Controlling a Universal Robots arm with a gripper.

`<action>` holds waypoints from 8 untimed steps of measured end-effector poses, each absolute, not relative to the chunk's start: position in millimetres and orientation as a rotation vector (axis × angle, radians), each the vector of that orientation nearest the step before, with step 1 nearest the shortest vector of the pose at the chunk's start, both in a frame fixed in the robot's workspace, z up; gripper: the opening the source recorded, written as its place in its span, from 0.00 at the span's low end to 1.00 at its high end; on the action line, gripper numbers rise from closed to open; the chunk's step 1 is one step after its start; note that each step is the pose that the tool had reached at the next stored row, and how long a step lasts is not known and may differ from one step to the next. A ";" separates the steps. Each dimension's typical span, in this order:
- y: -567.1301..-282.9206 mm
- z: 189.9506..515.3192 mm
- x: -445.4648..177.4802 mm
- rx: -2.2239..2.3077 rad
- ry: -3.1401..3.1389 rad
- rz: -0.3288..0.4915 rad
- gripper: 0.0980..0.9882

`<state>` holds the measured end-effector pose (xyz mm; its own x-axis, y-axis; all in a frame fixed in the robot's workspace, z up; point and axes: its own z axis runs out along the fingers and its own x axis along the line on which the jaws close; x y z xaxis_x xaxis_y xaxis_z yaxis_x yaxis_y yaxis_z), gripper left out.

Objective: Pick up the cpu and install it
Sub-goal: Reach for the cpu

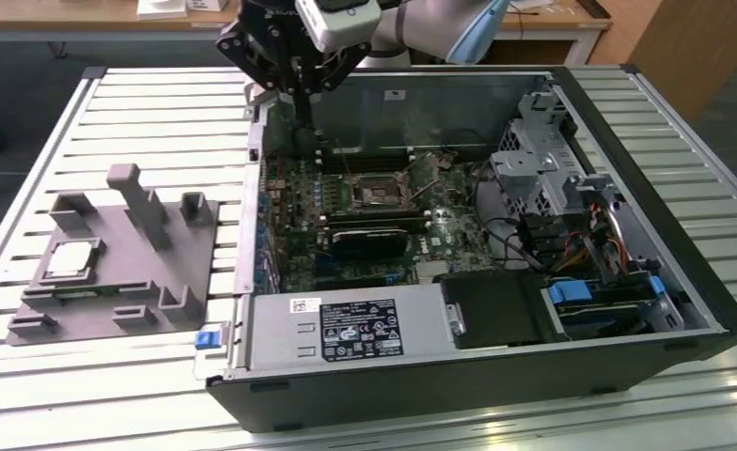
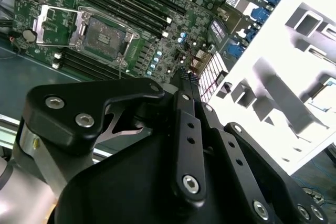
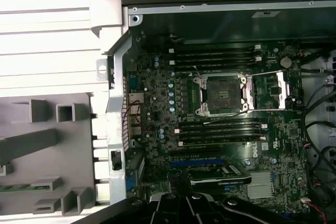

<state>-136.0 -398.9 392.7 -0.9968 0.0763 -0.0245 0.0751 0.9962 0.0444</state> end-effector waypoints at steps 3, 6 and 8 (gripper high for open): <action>-398.9 392.6 -137.8 0.118 3.112 0.068 0.01; -398.9 392.4 -139.5 0.118 3.113 0.068 0.01; -398.9 392.3 -140.6 0.118 3.112 0.068 0.01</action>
<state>-140.6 -398.9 392.3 -0.9968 0.0762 -0.0245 0.0751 0.9962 0.0444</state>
